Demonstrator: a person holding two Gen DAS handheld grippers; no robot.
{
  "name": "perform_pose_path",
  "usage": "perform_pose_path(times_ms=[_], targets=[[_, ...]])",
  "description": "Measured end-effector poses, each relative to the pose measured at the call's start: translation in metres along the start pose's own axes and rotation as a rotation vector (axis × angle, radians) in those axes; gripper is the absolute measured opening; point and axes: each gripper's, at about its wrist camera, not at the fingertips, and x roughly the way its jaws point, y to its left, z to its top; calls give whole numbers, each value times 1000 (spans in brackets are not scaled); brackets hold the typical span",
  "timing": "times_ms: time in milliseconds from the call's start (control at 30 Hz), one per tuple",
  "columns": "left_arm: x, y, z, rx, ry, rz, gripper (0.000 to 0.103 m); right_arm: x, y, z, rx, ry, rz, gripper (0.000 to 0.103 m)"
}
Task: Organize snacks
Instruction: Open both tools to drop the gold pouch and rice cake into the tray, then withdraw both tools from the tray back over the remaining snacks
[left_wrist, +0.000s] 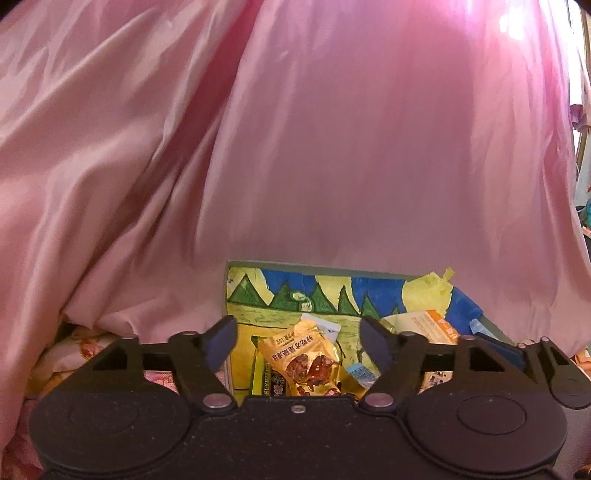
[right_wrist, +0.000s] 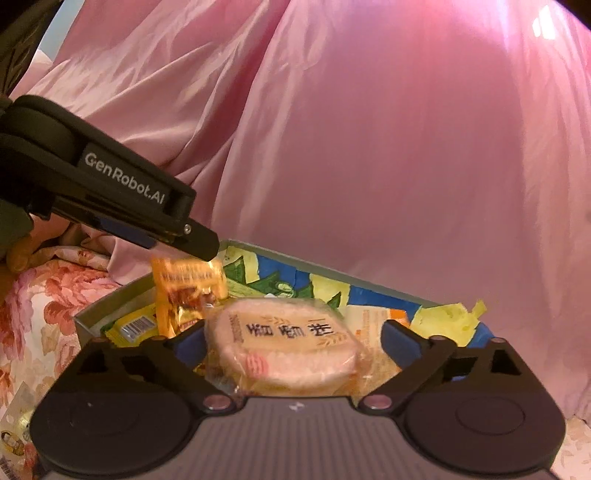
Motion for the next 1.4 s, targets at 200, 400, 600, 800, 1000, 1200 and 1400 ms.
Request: perform_pose_path(times_ms=[200, 400, 600, 800, 1000, 1200, 1400], targets=[[-19, -7, 2, 5, -31, 13, 90, -21, -7, 6, 17, -24, 0, 103], [-36, -13, 7, -12, -47, 31, 92, -21, -7, 14, 23, 28, 4, 103], [-57, -13, 13, -14, -100, 47, 100, -7, -20, 27, 181, 120, 80, 103], [-76, -12, 15, -40, -135, 51, 102, -23, -29, 31, 251, 81, 131, 103], [-100, -19, 4, -31, -170, 44, 102, -64, -41, 27, 265, -21, 96, 103], [-123, -28, -21, -33, -185, 34, 102, -109, -57, 18, 276, -98, 17, 103], [-139, -39, -53, -23, -174, 29, 102, -151, -70, -4, 276, -134, -62, 103]])
